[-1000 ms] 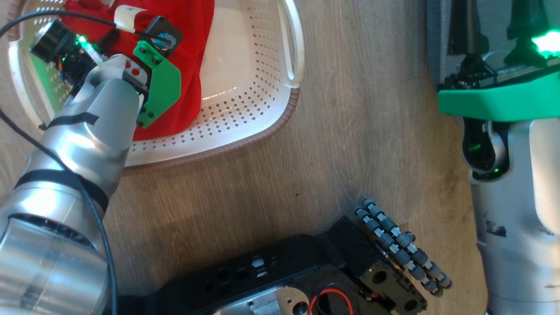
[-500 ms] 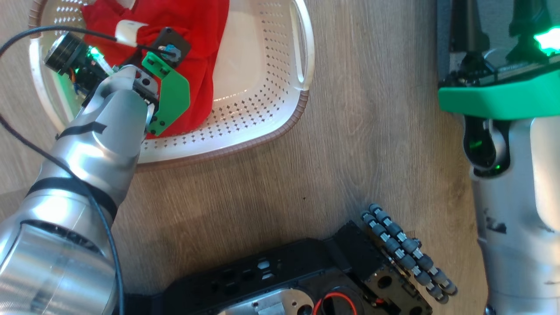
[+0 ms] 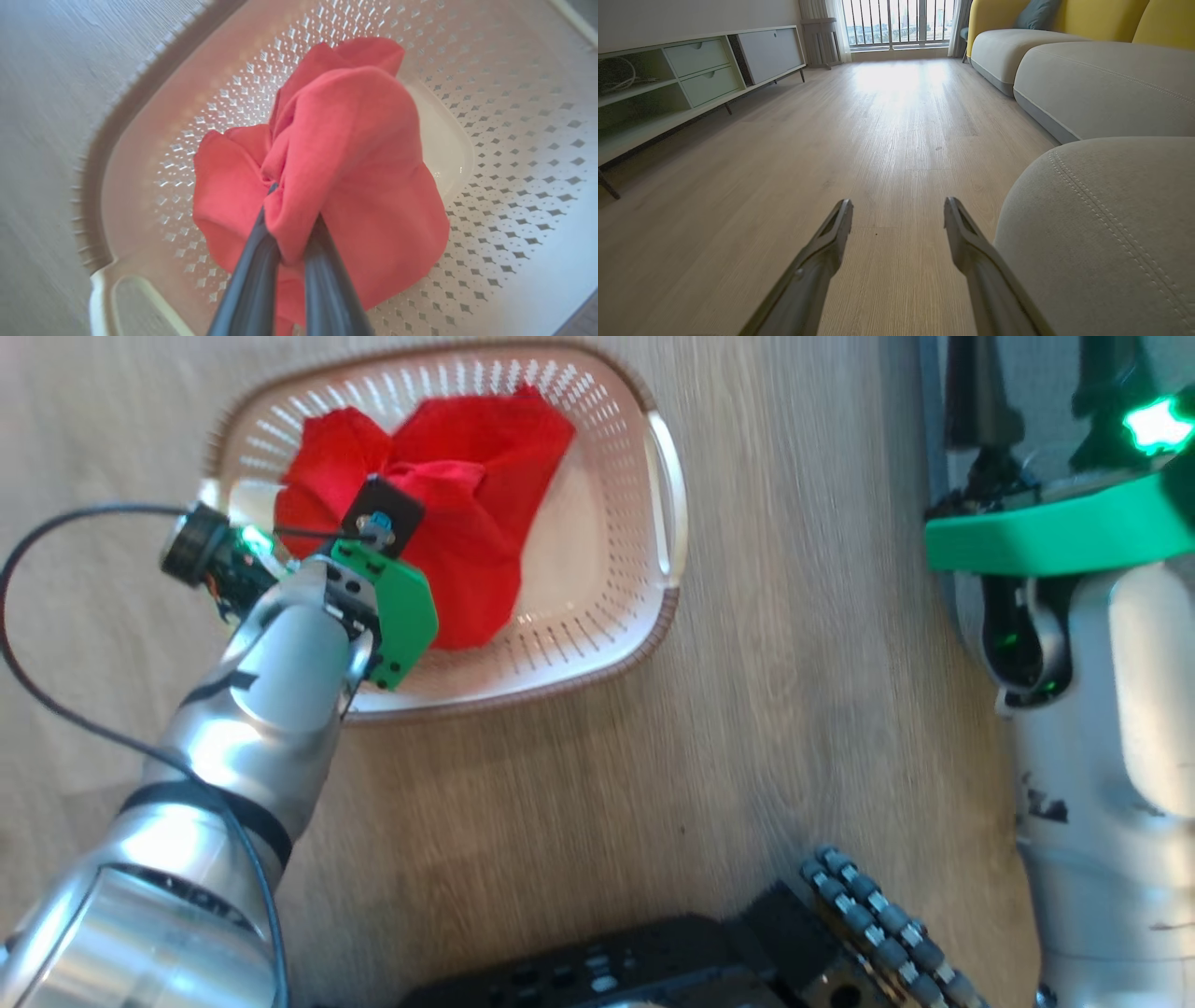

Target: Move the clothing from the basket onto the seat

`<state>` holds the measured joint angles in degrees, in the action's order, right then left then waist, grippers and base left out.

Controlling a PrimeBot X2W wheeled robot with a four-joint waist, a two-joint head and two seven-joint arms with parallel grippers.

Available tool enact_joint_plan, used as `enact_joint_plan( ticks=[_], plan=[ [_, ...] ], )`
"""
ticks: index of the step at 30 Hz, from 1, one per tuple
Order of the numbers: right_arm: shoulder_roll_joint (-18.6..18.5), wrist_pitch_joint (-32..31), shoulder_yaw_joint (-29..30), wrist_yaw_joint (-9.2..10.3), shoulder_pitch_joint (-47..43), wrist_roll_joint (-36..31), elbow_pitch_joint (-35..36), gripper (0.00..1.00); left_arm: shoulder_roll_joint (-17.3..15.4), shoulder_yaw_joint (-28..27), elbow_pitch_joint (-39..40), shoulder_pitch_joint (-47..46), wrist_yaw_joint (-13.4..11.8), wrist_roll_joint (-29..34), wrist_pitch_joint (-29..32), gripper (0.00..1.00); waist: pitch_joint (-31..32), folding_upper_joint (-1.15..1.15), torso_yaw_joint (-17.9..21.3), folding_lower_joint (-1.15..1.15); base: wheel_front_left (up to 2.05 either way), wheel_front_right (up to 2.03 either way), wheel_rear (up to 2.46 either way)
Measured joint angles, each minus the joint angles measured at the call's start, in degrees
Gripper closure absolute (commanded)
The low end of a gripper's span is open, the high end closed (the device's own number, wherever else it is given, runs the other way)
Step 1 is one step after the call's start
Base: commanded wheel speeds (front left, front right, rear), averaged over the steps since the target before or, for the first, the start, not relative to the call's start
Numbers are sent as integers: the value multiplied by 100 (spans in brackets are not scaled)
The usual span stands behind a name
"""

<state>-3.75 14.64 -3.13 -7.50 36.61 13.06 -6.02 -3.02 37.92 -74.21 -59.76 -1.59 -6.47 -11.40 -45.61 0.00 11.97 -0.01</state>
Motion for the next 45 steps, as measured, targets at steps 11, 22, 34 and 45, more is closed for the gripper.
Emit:
enact_joint_plan(
  ticks=[11,22,34,45],
  plan=[
    [-164,0,-49,0,-448,-4,-501,0,92,-211,541,681,91,-636,-281,100,1184,0,-382,0,0,0,0],
    [-220,0,-138,0,-1067,21,-924,0,99,-330,1889,1496,-20,-967,-282,100,2362,0,-713,0,0,0,0],
    [-225,-1,-286,0,-1672,102,-1227,0,85,-686,3082,2257,-62,-967,-288,100,3400,0,-989,0,0,0,0],
    [-225,-1,-301,0,-2017,114,-1399,0,45,-1005,4502,2708,-114,-938,-288,100,4000,0,-1173,0,0,0,0]
  ],
)
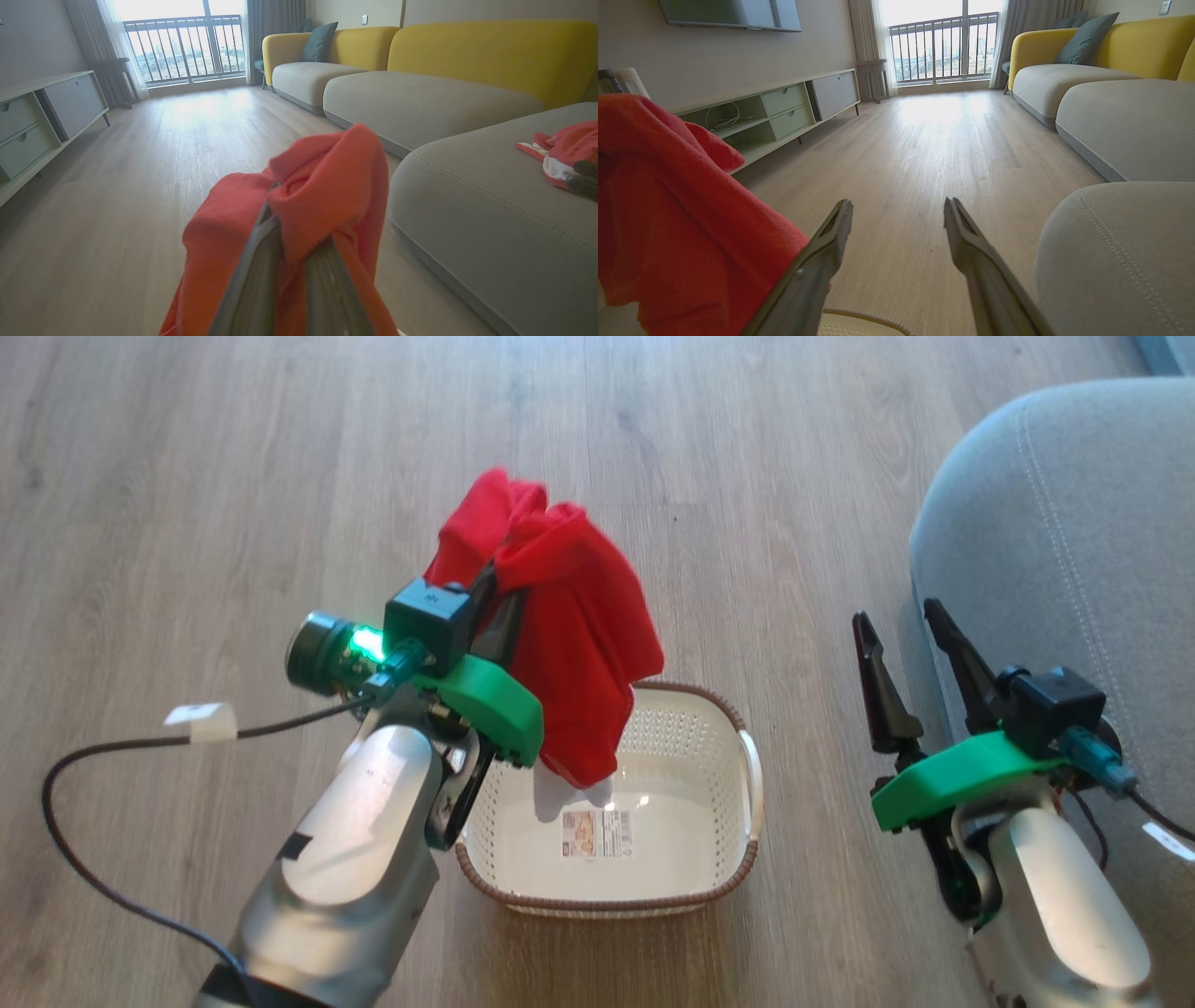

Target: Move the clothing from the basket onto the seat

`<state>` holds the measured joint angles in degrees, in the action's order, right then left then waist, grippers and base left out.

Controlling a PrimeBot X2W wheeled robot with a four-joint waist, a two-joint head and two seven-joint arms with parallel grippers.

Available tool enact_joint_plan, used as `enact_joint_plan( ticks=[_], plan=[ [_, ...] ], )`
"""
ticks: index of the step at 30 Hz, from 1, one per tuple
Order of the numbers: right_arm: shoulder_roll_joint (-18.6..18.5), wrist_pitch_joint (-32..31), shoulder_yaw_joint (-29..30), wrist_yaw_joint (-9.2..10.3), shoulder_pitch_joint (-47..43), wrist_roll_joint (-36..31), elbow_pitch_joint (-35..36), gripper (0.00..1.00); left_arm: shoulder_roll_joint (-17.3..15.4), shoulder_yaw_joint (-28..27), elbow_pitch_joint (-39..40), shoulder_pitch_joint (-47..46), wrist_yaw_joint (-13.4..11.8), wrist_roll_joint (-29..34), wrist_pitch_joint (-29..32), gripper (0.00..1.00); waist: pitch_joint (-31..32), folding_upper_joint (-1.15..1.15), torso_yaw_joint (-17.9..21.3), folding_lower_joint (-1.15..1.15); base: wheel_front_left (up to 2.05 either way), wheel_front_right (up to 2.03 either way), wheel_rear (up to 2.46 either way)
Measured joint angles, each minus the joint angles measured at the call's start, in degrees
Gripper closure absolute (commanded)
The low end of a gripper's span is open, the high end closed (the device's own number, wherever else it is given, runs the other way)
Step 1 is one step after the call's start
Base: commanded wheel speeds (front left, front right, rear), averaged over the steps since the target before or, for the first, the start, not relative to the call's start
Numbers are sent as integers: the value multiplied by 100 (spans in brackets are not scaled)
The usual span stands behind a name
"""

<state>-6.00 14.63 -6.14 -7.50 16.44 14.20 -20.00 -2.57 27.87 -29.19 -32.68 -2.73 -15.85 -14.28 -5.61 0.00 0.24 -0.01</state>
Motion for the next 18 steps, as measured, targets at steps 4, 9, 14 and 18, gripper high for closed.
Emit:
enact_joint_plan(
  ticks=[4,9,14,18],
  plan=[
    [0,0,1,0,-92,0,-48,0,-54,-23,549,4,-5,59,0,100,116,0,-44,0,0,0,0],
    [1,0,2,0,-175,0,-65,0,-144,-27,1100,7,-49,90,-14,100,184,0,-50,0,0,0,0],
    [1,0,1,0,-197,18,-96,0,-174,-16,1555,8,-101,129,66,100,190,0,-30,0,0,0,0],
    [-2,0,-171,0,-193,109,10,0,-193,22,1836,18,-108,130,130,100,160,0,-23,0,0,0,0]
  ],
)
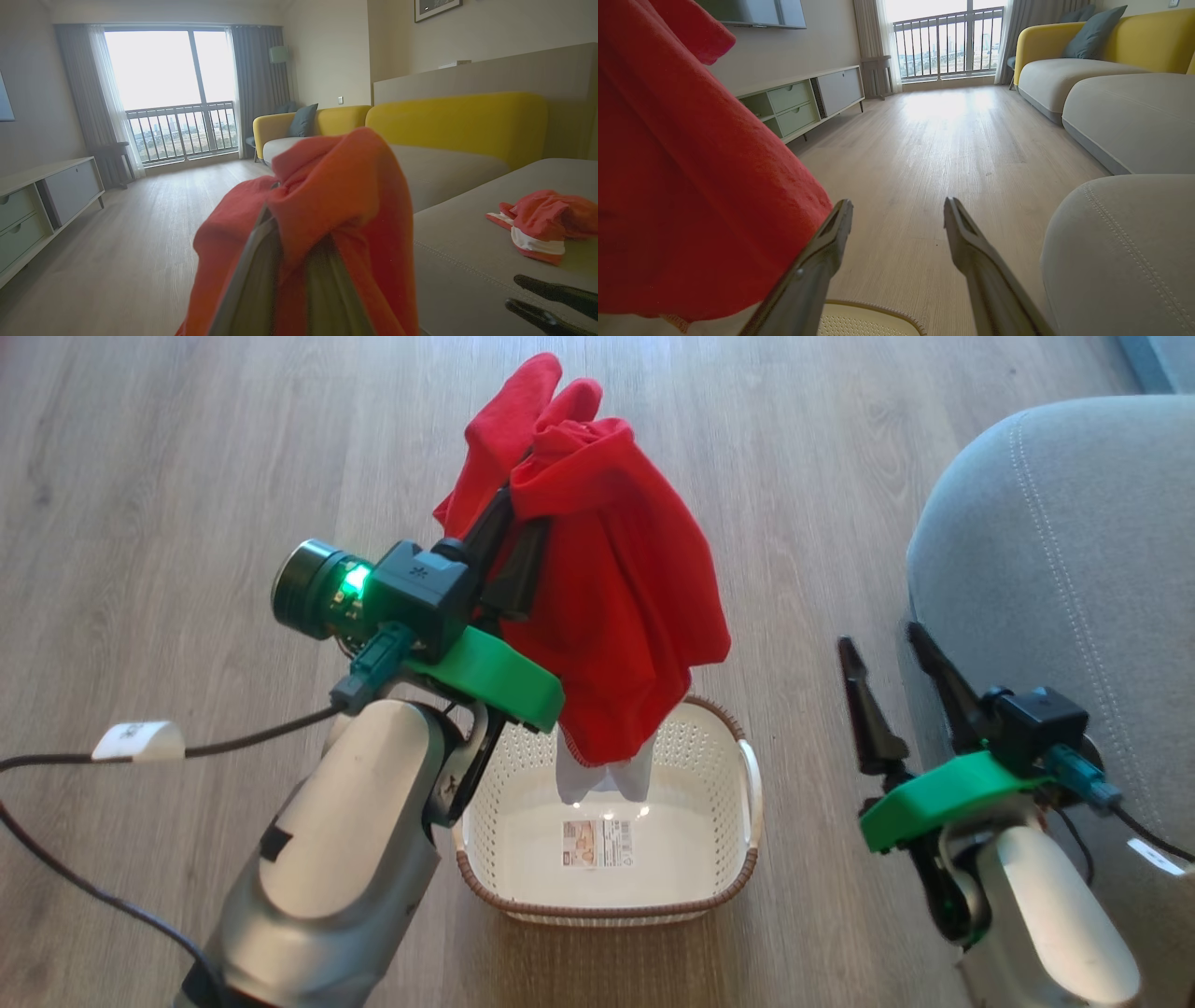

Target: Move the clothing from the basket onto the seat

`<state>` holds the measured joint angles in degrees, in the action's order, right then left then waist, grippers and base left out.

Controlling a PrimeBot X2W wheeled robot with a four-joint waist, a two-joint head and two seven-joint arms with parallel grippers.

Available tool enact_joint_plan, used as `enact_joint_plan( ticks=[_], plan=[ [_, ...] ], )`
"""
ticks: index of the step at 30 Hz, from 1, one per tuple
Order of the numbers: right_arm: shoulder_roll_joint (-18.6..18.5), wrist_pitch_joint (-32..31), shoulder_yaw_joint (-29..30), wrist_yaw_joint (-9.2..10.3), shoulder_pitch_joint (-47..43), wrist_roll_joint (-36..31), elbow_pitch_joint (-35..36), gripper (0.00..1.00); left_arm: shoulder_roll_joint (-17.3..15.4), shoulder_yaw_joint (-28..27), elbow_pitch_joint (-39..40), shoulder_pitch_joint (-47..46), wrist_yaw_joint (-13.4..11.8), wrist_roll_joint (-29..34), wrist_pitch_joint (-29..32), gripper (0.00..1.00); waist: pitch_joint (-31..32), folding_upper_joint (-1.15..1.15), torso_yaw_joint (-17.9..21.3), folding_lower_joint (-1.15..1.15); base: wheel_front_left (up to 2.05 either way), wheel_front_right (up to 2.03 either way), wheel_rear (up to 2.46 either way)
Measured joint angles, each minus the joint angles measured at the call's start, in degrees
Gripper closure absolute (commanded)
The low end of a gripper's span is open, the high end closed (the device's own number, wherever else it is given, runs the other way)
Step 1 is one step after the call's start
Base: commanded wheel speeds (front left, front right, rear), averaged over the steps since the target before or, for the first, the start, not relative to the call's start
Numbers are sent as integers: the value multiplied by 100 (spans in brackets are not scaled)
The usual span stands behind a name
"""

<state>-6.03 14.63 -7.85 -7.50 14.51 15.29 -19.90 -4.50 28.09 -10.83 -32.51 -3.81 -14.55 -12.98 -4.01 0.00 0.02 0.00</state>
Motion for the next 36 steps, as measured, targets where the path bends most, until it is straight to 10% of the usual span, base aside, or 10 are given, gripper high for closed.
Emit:
enact_joint_plan(
  ticks=[14,26,28,36],
  plan=[
    [-833,-119,-2676,0,1885,560,240,0,12,211,191,72,-48,-1,40,100,-140,0,-76,0,0,0,0],
    [-480,-383,-4456,0,3379,1148,-1167,0,68,582,140,70,12,-21,30,100,-141,0,-406,1,0,0,0],
    [-208,-307,-4507,-1,3483,1263,-1706,92,74,673,78,70,13,-76,20,100,-137,0,-493,0,0,0,0],
    [-13,-57,-4588,0,3508,1540,-2318,100,85,725,-45,70,8,-135,-22,100,-180,0,-557,0,0,0,0]
  ],
)
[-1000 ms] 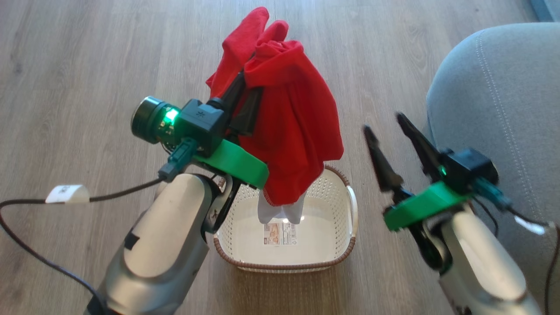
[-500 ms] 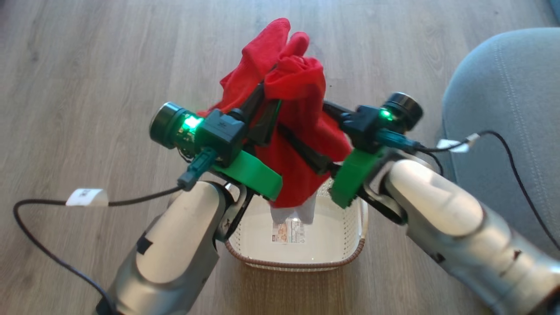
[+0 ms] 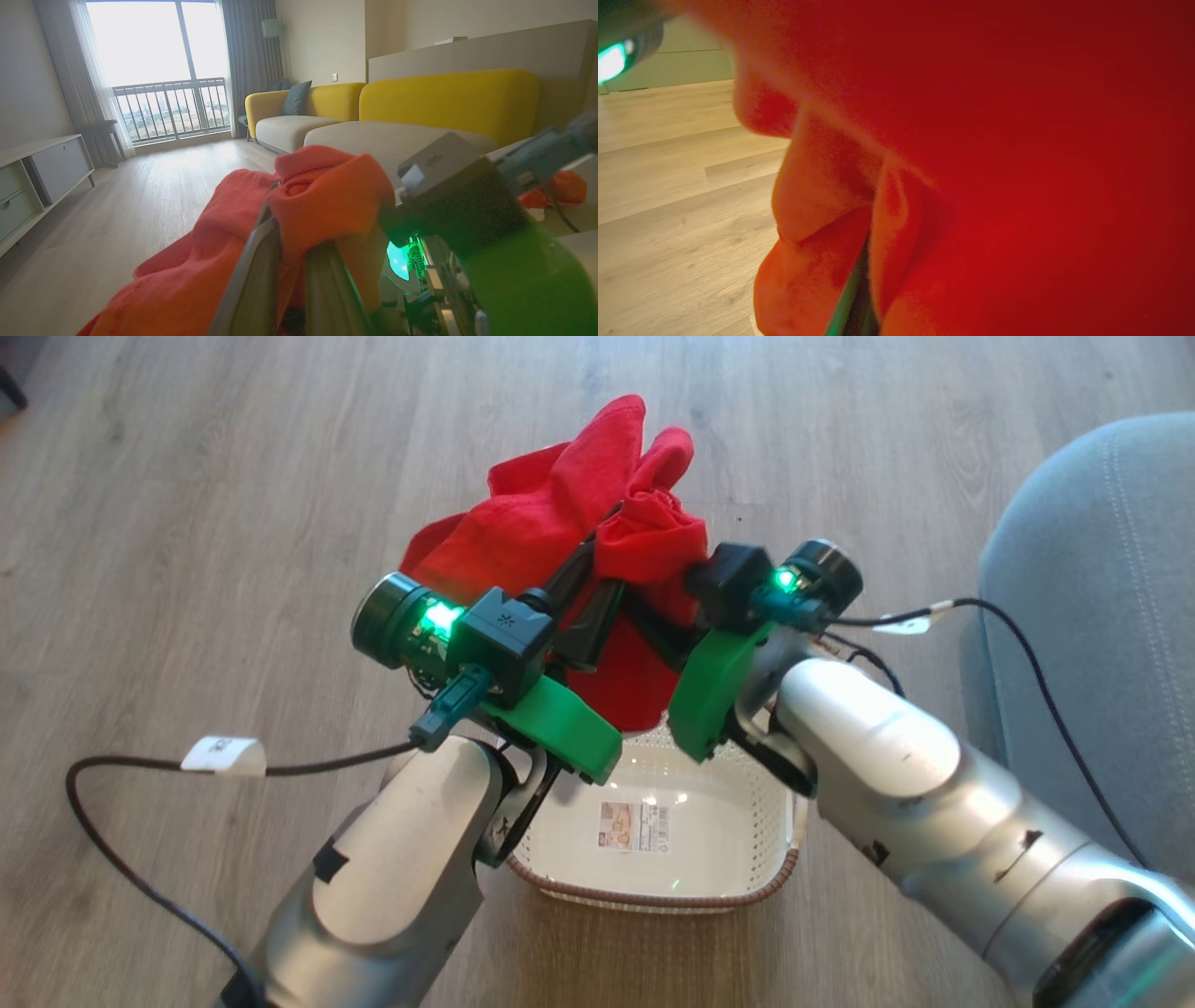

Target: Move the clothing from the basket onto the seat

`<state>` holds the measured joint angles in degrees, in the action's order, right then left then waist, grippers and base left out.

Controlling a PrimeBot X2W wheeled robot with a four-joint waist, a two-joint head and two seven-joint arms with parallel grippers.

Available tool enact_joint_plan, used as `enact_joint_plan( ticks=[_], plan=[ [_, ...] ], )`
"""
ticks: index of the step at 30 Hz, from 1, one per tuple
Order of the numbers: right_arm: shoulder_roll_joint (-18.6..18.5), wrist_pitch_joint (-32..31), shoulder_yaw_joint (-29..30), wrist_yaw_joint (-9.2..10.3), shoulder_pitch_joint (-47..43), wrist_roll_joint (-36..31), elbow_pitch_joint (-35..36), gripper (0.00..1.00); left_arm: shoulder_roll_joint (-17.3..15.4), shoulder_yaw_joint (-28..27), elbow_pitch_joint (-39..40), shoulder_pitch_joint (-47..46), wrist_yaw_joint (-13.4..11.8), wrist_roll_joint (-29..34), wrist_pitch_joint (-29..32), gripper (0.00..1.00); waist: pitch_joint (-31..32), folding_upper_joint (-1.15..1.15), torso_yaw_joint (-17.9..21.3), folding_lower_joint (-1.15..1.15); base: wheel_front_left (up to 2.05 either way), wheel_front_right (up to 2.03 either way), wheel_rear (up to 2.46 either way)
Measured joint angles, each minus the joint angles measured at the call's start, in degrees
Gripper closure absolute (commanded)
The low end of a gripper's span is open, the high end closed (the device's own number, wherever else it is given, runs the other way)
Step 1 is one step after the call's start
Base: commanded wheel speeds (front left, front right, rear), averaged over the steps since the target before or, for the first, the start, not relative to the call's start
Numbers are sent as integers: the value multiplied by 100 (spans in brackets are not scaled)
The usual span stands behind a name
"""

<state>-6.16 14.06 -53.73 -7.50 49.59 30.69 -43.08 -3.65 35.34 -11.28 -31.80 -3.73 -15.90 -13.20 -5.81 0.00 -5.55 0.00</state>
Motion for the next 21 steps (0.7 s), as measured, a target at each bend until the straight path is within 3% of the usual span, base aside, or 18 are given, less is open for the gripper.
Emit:
enact_joint_plan(
  ticks=[2,4,5,13,21],
  plan=[
    [-3,15,112,-1,30,24,-29,100,-1,-2,-5,-2,0,0,-7,100,-17,0,42,0,0,0,0],
    [-14,16,292,0,35,22,13,100,-4,4,-32,-4,5,-25,-11,50,-39,0,104,0,0,0,0],
    [-37,16,398,0,35,21,58,100,-12,10,-47,-4,10,-23,-37,0,-53,0,139,0,0,0,0],
    [-368,35,1657,0,-137,-289,691,100,-121,77,-281,-3,148,-23,-58,0,-152,0,549,0,0,0,0],
    [-442,40,2337,0,-809,-558,1191,100,-231,114,-437,31,235,-23,-102,0,-195,0,1360,0,0,0,0]
  ],
)
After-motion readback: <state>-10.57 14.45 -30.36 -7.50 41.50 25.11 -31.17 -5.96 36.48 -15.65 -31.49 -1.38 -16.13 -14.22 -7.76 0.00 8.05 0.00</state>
